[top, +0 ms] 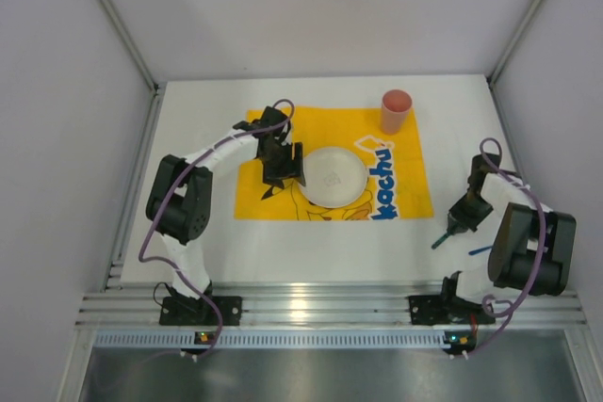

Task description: Set the dinner table for one person

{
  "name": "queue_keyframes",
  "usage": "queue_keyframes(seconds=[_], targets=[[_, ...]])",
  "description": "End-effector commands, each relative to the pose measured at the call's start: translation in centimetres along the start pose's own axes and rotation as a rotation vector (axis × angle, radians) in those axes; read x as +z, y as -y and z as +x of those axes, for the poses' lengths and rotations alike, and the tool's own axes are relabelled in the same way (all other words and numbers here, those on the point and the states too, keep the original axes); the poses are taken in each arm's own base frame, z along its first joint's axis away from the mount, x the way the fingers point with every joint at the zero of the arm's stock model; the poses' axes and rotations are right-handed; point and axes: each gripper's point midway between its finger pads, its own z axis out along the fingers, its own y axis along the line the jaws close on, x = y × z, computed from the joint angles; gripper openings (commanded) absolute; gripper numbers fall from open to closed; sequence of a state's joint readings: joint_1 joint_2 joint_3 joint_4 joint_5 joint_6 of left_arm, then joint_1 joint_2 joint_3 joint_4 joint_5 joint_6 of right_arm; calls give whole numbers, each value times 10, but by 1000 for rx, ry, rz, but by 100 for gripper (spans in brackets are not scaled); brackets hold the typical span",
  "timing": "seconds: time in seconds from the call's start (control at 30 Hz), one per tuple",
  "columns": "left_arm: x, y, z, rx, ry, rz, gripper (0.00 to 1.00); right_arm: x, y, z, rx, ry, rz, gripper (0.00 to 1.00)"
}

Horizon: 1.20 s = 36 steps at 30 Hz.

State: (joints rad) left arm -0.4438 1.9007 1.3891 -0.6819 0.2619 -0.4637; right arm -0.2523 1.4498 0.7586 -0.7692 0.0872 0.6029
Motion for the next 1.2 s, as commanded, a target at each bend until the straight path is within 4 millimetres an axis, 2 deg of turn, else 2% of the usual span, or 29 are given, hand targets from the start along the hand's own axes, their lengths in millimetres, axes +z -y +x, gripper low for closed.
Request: queue_keyframes(seconds=[0.0, 0.07, 0.1, 0.13, 0.17, 0.2, 0.23, 0.27, 0.3, 0.33, 0.37, 0.43, 0.47, 0.53, 0.57, 0.63, 0.73, 0.9, 1.17], targets=[[-14, 9, -13, 21, 50, 15, 70, 8, -1, -14, 26, 85, -13, 0], [-17, 11, -17, 28, 59, 17, 70, -3, -3, -20, 23, 121, -30, 0], [-18, 11, -18, 31, 62, 14, 69, -13, -6, -30, 18, 156, -38, 0], [-19, 12, -19, 33, 63, 13, 68, -29, -4, -34, 1, 194, -42, 0], [-21, 13, -21, 36, 69, 14, 68, -50, -14, -48, -22, 259, -61, 0], [-23, 14, -22, 40, 75, 15, 68, -69, -12, -59, -45, 330, -38, 0], [-25, 15, -23, 42, 79, 17, 69, -80, -9, -55, -83, 329, 10, 0], [-28, 16, -25, 44, 89, 17, 70, -92, -23, -53, -154, 362, 2, 0], [-29, 16, -25, 45, 94, 18, 70, -113, -36, -61, -179, 418, -26, 0], [-30, 17, -26, 47, 98, 17, 70, -120, -46, -58, -212, 425, -51, 0], [-32, 17, -26, 48, 105, 14, 70, -135, -70, -50, -281, 443, -116, 0], [-34, 16, -27, 43, 109, 7, 70, -139, -100, -30, -376, 382, -192, 0], [-35, 16, -26, 41, 109, 7, 70, -147, -120, -12, -451, 364, -233, 0], [-37, 16, -25, 33, 113, 8, 70, -142, -145, 12, -558, 327, -252, 0], [-38, 17, -25, 32, 115, 11, 70, -143, -157, 16, -580, 335, -278, 0], [-41, 17, -24, 30, 120, 12, 70, -132, -173, 27, -629, 299, -289, 0], [-53, 16, -22, 38, 146, 3, 71, -115, -190, 33, -684, 271, -277, 0], [-62, 7, -13, 36, 161, -29, 71, -88, -215, 36, -771, 243, -256, 0], [-76, -12, 5, 16, 193, -88, 71, -72, -235, 34, -848, 241, -224, 0]])
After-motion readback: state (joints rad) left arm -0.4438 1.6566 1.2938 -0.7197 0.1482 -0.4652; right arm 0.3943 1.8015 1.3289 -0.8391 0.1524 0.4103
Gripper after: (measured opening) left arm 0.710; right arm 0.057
